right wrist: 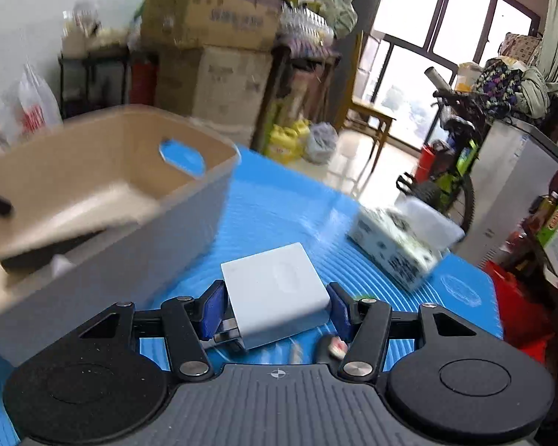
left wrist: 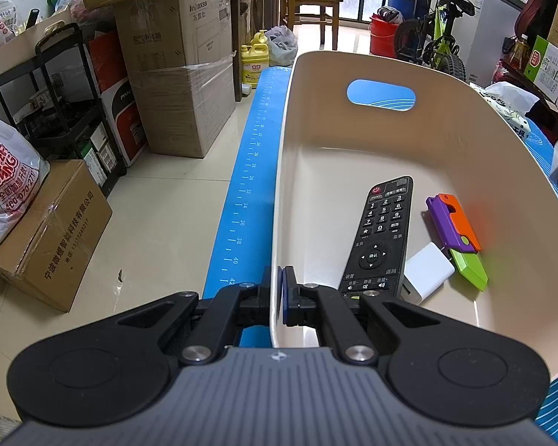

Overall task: Organize rigid objects
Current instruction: 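Carry the white charger into the bin and release it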

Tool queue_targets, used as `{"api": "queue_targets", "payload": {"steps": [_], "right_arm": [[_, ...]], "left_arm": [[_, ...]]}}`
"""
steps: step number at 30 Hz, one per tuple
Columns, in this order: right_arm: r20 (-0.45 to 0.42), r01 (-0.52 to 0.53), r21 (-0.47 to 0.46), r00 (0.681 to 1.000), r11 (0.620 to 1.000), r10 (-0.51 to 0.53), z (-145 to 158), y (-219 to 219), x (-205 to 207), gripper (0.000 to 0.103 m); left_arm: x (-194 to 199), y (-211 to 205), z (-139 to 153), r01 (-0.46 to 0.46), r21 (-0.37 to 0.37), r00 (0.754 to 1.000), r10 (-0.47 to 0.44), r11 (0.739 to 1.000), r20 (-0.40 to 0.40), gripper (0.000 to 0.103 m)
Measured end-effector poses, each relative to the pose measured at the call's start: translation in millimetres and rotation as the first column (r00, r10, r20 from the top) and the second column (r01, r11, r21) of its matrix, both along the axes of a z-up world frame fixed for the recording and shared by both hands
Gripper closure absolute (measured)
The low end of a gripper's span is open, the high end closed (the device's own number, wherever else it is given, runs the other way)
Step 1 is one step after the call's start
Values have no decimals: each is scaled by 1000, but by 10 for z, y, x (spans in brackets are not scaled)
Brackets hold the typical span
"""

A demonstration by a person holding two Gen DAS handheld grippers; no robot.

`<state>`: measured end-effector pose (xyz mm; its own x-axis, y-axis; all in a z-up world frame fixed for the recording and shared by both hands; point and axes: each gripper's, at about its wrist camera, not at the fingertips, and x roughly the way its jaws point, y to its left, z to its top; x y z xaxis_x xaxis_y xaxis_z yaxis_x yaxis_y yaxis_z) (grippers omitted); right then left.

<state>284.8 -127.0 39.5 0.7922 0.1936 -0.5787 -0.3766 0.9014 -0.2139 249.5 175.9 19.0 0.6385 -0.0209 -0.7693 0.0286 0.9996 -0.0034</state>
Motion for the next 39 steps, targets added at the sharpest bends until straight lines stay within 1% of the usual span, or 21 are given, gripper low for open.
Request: {"api": "queue_targets", "payload": {"steps": [4,9,13,16,18,21,25,28,32,35,39], "right_arm": [[52,-36,22,998,999,35,198,181,-68,42],[92,-62,62,994,996,56,349,468,-55,42],[105,-83,91,992,992,73,412,672,-17,42],[108,-116,88,988,989,107,412,845,-18,42],[101,-131,70,987,989,124,397,972,-11,42],[71,-159,34,985,987,156,351,1163,2,42],[9,-188,-27,982,982,188,252,1407,-5,42],[-36,-183,-68,983,981,181,175,1557,25,42],[-66,-194,-117,980,974,187,68,1693,43,42],[-125,-202,-163,975,966,183,-31,1810,77,42],[-203,-205,-186,965,961,166,-131,1878,148,42]], "left_arm": [[5,10,6,0,0,1000,0,1000,0,98],[0,-3,-1,0,0,1000,0,1000,0,98],[-2,-8,-2,0,0,1000,0,1000,0,99],[-1,-6,-3,0,1,1000,0,1000,0,99],[-1,-8,-2,0,1,1000,0,1000,0,99],[-1,-8,-2,0,1,1000,0,1000,0,99],[-2,-9,-3,-1,1,1000,1,1000,0,99],[-2,-10,-3,0,1,1000,0,1000,1,99],[3,-2,2,0,1,1000,0,1000,0,99],[2,-5,3,0,1,1000,0,1000,1,99],[-2,-13,-3,0,1,1000,0,1000,1,99]]}}
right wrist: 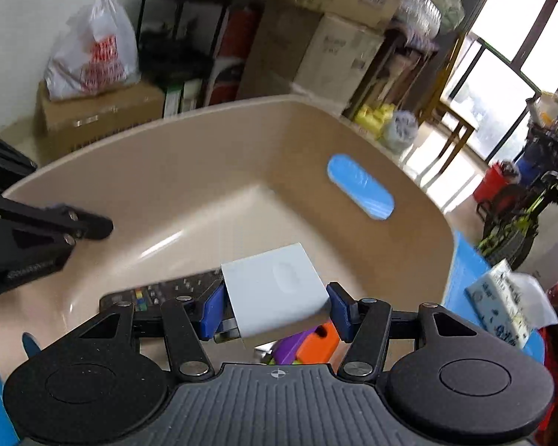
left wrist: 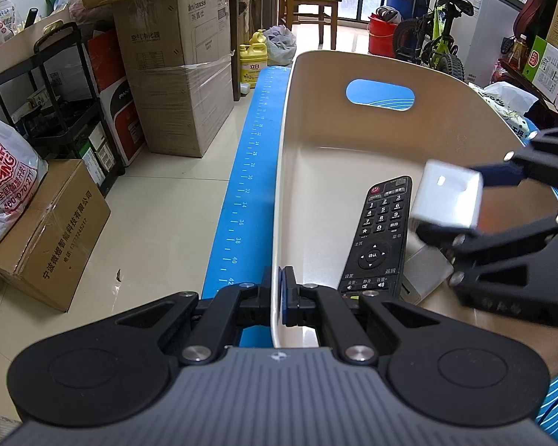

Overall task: Organize rigid objects
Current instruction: 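Carry the white charger into the bin and release it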

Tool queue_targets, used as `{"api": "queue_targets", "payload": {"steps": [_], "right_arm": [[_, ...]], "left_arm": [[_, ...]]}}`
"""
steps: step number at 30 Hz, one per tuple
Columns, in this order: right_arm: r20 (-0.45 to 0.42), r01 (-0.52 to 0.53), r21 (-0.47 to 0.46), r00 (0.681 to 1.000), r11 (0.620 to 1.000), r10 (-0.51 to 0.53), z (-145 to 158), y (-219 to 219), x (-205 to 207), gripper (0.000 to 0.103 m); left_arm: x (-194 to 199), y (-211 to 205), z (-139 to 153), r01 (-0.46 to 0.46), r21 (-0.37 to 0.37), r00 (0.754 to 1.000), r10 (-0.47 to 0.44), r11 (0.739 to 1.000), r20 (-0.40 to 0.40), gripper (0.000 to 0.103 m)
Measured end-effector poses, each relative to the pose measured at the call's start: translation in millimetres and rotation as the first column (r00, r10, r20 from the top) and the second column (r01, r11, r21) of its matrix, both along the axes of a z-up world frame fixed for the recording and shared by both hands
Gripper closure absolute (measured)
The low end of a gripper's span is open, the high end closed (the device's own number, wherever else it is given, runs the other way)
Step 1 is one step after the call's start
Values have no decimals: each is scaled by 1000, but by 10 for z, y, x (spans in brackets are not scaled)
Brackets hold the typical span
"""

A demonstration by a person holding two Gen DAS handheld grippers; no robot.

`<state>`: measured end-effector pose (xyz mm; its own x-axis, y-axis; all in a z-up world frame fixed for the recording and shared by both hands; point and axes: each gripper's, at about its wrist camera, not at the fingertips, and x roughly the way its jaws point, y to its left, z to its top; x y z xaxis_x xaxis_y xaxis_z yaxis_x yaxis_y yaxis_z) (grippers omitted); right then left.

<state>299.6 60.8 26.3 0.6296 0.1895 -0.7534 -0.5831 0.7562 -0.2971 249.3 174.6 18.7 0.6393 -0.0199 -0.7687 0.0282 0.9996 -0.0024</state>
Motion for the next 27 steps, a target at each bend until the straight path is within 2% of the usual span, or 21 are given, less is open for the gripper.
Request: {"api": "queue_targets", "payload": {"steps": [6,12,13,16,22,27], "right_arm": [[-113,-29,-58,993,998,23,-89,69,48,42],[-161,-12,-70,987,997,0,-98,78,112,41],[-156,-9,-68,988,998,-2,-90,74,106,41],[-138,-14,-58,990,998,6,-58,72,92,32],[-105,-5,-54,994,999,-1,-14,51,56,26],[-47,35,44,998,998,-33,128,-102,9,24]], "left_arm": [[-26,-13,-26,-1,3,1000,1,1000,1,99],[-21,-15,-32,1,1,1000,-1,1000,1,99],[-21,-17,-32,0,2,1000,0,1000,1,99],[-22,-15,-32,0,3,1000,0,1000,1,99],[-18,-8,-32,0,2,1000,0,1000,1,99],[-21,-14,-32,1,2,1000,-1,1000,1,99]]}}
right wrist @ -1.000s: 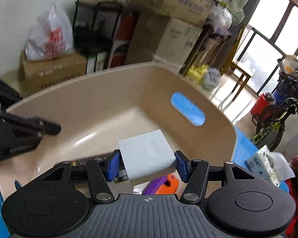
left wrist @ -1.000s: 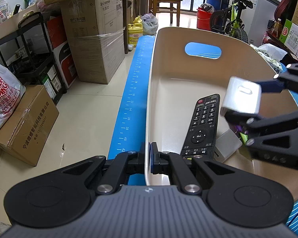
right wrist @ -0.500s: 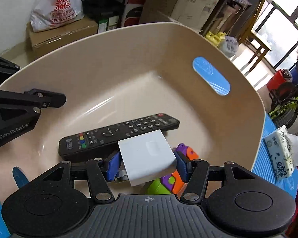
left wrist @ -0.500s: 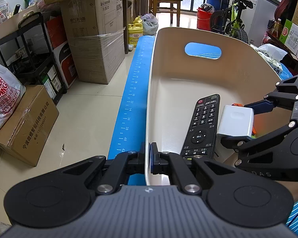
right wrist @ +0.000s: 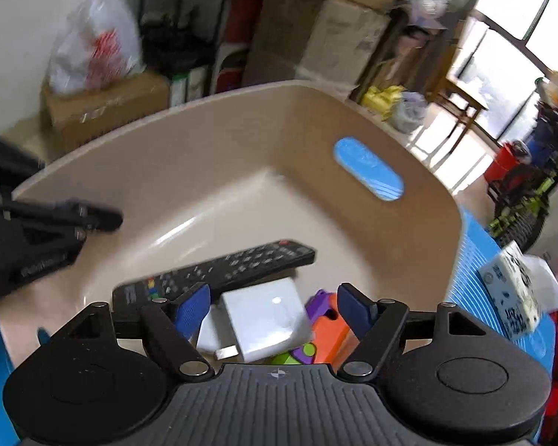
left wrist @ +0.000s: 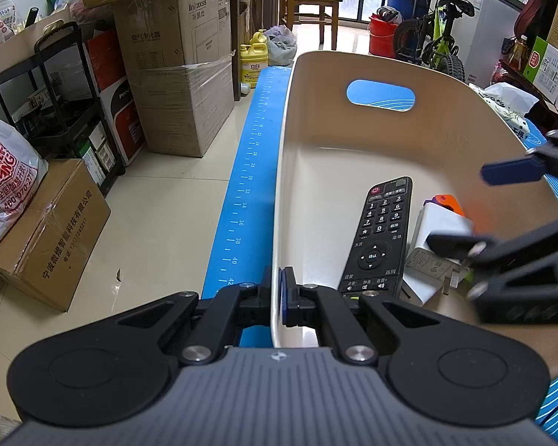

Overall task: Organize rigid objects
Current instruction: 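Carry the white charger into the bin and release it, then move the right gripper to the black key fob and grasp it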

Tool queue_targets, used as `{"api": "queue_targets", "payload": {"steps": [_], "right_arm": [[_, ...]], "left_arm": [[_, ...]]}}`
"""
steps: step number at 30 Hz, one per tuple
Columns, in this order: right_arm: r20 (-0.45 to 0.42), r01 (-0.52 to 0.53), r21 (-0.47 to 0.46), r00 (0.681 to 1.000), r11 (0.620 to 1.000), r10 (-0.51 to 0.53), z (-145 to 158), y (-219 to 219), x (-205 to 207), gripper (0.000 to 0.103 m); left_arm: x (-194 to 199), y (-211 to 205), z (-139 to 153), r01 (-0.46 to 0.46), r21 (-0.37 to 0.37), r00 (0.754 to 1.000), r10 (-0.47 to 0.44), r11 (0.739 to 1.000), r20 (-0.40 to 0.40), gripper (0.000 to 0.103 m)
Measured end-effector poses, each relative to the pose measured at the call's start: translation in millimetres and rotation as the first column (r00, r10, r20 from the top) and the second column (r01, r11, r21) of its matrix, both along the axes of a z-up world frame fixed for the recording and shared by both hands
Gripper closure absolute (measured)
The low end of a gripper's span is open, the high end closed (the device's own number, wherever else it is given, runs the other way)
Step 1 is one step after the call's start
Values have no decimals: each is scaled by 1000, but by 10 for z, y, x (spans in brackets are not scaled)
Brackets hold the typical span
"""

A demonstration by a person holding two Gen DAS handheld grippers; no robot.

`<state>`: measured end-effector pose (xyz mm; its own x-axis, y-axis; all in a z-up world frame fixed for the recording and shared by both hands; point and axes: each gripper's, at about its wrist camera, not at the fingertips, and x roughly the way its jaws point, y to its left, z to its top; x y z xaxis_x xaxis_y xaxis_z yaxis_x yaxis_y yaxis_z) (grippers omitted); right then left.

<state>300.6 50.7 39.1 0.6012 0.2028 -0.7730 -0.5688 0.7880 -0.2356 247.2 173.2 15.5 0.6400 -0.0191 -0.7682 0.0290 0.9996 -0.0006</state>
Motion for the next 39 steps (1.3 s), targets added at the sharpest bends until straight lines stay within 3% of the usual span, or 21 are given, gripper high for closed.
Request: {"api": "queue_targets", "payload": {"steps": [3,9,16,20,29,39], "right_arm": [[33,42,89,998,995,-45,149,-175,-43,23],[154,136,147,975,980,-158,416,-660,-151,14],[166,285,216,932,934,-323,451,-1423,-130,8],[182,349,218,903,911,-390,326,-1742,-140,4],[122,423,173,887,890,-445,-179,-2014,-17,2],[68,548,199,819,813,-569,-756,-2342,268,3]], "left_arm": [[0,-2,0,0,1,1000,0,1000,0,99],[4,-5,-9,1,0,1000,-1,1000,0,99],[5,-5,-17,1,0,1000,-1,1000,-1,99],[5,-6,-16,1,0,1000,-1,1000,-1,98],[5,-10,-29,1,2,1000,-1,1000,0,98],[4,-15,-35,1,4,1000,-1,1000,0,97]]}}
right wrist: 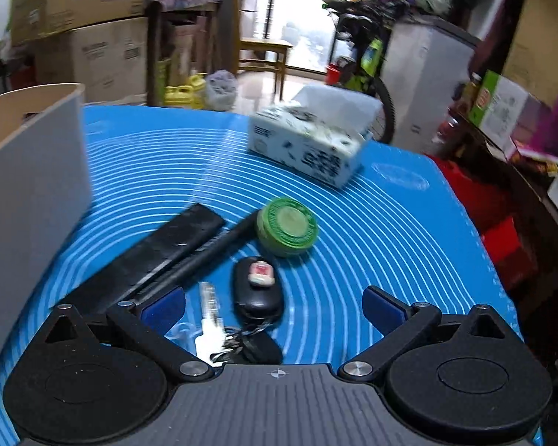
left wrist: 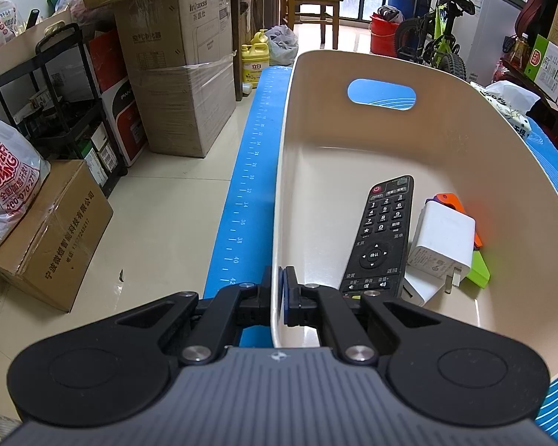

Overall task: Organize rigid objects
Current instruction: 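Move the right gripper to the black key fob and grasp it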

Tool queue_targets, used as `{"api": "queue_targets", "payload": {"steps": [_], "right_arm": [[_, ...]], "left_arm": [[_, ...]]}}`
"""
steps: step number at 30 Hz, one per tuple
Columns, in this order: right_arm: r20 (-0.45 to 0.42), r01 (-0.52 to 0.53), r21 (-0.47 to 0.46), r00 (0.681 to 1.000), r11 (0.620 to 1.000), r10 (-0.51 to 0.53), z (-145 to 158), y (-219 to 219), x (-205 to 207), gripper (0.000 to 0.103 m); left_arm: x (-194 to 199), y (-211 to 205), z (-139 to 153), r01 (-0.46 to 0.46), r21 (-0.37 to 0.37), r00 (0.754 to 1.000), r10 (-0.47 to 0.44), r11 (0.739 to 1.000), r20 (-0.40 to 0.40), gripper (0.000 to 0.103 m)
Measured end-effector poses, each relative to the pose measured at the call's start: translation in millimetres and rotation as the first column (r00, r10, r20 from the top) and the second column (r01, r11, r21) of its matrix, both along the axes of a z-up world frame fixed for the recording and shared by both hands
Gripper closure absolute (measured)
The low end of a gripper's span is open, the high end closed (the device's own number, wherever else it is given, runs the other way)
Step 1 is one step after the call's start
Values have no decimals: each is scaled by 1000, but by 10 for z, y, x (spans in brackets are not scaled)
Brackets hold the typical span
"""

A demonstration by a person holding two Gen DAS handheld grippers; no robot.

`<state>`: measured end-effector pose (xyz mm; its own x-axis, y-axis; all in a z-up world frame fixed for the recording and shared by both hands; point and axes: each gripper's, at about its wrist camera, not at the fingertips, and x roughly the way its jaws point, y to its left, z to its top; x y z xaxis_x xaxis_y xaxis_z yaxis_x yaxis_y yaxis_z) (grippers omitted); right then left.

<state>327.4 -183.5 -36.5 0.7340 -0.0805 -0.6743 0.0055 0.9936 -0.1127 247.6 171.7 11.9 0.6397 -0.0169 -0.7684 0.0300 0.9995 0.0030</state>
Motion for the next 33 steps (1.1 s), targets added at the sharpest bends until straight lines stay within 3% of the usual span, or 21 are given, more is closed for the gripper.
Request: {"api": "queue_targets", "payload": {"steps": [6,13,15,17,19,25,33], "right_arm": [[-1,46,26,999,999,-46,-119,-124,126,13],[7,33,-23,999,999,-33,-223,4,176,17],[11,27,-4,1000,1000,-27,-219,6,158,25],[13,1,34,1000,999,-1,-209,13,128,47],[9,-32,59,999,998,32,-196,54,111,61],[13,0,57,1000,998,-1,-184,110,84,61],[105,4,53,994,999,-10,9,137,-112,61]], "left_arm": [[-1,46,12,-2,6,1000,2,1000,0,96],[-3,42,12,-2,6,1000,2,1000,0,96],[-2,42,11,-2,7,1000,2,1000,0,96],[-2,50,10,-2,7,1000,2,1000,0,95],[-3,40,11,-2,6,1000,2,1000,0,95],[-2,44,10,-2,7,1000,2,1000,0,95],[-3,36,9,-2,7,1000,2,1000,0,95]]}}
